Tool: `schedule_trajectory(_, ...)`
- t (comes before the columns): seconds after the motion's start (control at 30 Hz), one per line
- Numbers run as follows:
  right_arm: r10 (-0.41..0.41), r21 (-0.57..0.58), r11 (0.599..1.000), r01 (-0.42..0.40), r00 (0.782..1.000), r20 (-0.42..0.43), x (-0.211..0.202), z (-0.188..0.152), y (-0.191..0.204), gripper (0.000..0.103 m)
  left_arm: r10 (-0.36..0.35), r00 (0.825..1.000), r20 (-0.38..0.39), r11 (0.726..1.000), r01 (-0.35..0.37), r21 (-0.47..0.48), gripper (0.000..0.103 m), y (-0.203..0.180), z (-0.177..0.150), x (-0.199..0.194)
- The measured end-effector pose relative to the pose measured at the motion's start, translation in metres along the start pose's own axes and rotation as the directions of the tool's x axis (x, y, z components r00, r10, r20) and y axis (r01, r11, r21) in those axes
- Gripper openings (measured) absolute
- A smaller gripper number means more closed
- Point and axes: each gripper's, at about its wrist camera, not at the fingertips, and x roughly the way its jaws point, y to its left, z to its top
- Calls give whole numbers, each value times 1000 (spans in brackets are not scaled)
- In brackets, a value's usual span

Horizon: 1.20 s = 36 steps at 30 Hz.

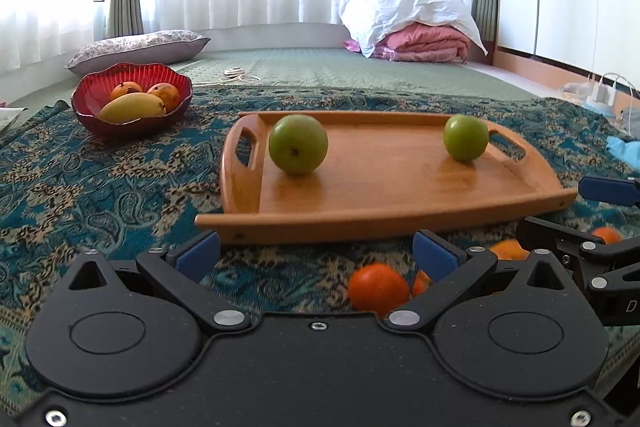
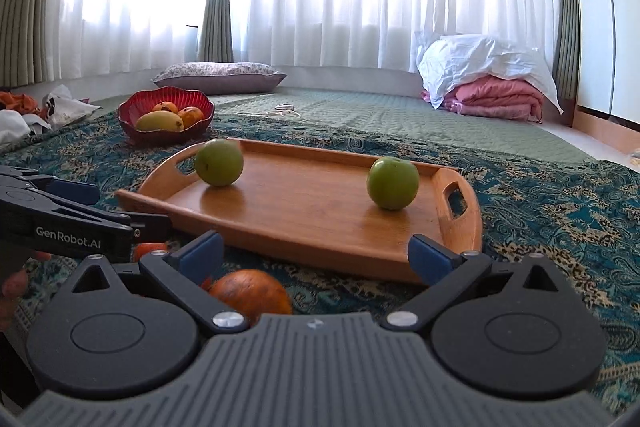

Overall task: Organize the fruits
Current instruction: 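Withdraw both tools from the tray toward the remaining oranges, then close the left tool on a small mandarin while the right tool grasps the large orange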

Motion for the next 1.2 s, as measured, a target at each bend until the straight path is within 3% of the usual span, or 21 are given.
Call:
schedule_trajectory(0.1, -4, -10, 1000, 4, 1000, -15, -1, -5, 6, 102, 8, 1000, 6, 1000, -8, 24, 103, -3, -8, -4)
schedule_trajectory(0.3, -5, 11, 1000, 5, 999, -37, -4, -11, 12, 90, 35, 999, 25, 998, -36, 44, 103, -9, -16, -8)
schedule_trajectory(0.6, 27, 47, 999, -24, 998, -61, -9, -18, 17, 74, 24, 1000, -16, 999, -23, 41, 102, -13, -20, -6)
schedule_trajectory(0.77, 44, 52, 998, -40, 996, -80, -7, -22, 21, 68, 22, 1000, -18, 999, -22, 42, 96, -17, -21, -6)
schedule_trajectory(1.0, 69, 121, 991, -57, 993, -94, -2, -26, 16, 68, 20, 1000, -16, 1000, -20, 25, 89, -16, -20, -2)
schedule_trajectory(1.2, 81, 156, 986, -65, 992, -101, 1, -27, 14, 65, -23, 1000, -19, 1000, 23, 4, 73, -14, -21, -1)
